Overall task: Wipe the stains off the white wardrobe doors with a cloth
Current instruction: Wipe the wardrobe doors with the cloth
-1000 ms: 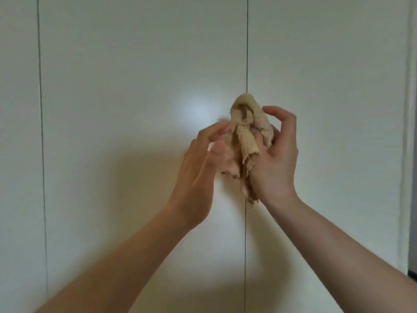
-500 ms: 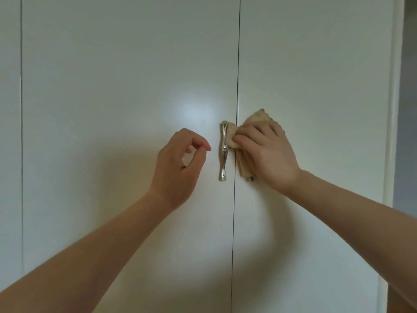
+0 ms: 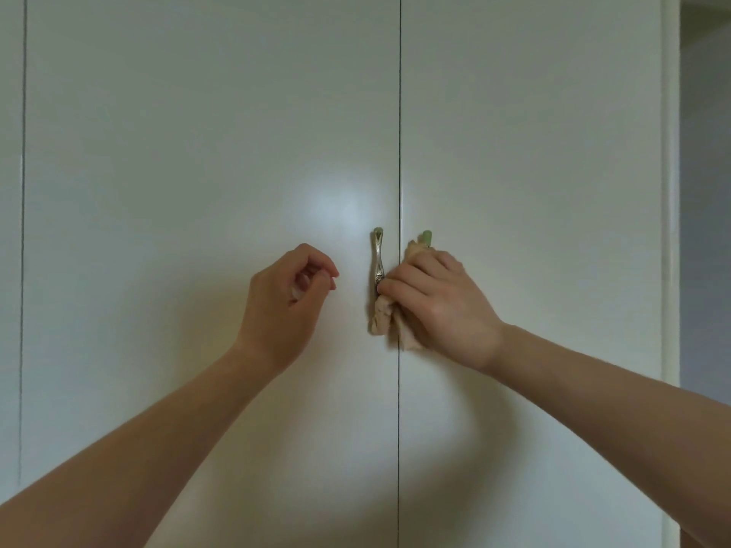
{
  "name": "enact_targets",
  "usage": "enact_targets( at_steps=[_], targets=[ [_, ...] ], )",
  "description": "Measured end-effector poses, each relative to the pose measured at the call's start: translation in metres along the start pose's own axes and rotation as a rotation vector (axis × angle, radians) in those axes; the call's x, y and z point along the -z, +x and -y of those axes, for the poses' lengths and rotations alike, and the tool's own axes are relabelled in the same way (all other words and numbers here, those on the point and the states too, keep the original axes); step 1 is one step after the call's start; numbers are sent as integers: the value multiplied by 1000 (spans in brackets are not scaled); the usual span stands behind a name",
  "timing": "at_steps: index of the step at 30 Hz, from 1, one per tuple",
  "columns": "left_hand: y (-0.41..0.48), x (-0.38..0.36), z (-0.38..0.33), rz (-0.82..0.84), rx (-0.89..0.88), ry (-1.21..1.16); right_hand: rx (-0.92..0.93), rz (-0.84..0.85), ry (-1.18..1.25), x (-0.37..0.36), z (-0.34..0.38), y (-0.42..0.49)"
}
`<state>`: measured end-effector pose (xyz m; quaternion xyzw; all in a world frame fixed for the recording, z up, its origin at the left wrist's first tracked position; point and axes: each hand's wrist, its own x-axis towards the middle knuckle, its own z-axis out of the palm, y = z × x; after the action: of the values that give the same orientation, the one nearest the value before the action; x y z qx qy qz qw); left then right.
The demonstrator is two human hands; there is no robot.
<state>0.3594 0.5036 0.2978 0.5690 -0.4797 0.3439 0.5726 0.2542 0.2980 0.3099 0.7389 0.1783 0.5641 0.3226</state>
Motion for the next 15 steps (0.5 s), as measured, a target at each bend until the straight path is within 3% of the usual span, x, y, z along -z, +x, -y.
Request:
enact_targets(
  at_steps=[2, 8, 10, 12, 15],
  targets=[
    [-4, -5, 3, -14, -10, -14, -16, 37, 58, -9, 11, -18],
    [-18, -25, 13, 55, -45, 36, 181, 296, 167, 0, 22, -91],
    [-17, -28, 10, 41, -57, 31, 190, 291, 208, 10, 11, -87],
    [-13, -27, 2, 40, -73, 11, -15, 106, 243, 28, -7, -67],
    [-8, -25, -6, 73, -115, 46, -544, -219, 165, 43, -62, -32]
  ],
)
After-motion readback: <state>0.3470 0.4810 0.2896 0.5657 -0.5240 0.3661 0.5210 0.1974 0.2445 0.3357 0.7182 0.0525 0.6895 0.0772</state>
